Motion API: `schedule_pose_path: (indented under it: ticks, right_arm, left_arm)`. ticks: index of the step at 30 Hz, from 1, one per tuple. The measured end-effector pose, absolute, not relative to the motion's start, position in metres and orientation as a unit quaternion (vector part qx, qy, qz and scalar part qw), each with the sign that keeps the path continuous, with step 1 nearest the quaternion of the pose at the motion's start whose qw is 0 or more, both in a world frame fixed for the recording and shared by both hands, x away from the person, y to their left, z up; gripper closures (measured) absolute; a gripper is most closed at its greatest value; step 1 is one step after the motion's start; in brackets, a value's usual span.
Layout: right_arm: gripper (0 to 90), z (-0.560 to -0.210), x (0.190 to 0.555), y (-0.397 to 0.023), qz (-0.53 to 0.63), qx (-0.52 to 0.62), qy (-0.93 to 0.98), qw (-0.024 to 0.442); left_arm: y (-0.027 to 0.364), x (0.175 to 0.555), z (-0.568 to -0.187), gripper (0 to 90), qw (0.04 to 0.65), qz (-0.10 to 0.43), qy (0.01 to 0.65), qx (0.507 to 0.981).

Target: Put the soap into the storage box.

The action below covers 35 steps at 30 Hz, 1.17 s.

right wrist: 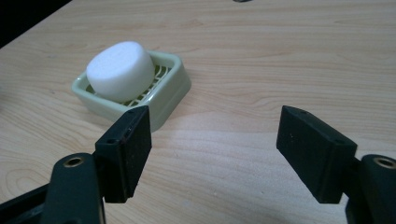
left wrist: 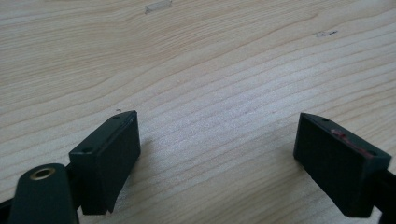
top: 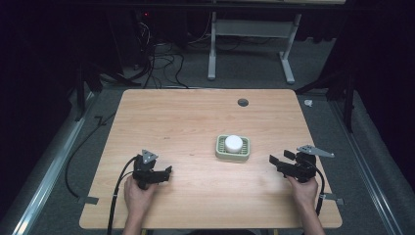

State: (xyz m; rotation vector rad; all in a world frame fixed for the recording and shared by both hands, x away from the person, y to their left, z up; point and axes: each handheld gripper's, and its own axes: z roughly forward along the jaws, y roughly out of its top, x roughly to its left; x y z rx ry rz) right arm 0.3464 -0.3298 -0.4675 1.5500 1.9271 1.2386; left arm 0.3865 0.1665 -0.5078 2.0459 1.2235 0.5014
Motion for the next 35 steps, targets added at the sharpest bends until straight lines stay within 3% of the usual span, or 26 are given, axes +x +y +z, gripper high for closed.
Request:
schedule_pose_path:
  ticks: [35]
  right_arm:
    - [24.3,-0.502,0.349,-0.308,0.31,0.543,0.744,0.234]
  left_arm:
    - [0.167,0.386,-0.508,15.1,0.345,0.193,0.471,0.788]
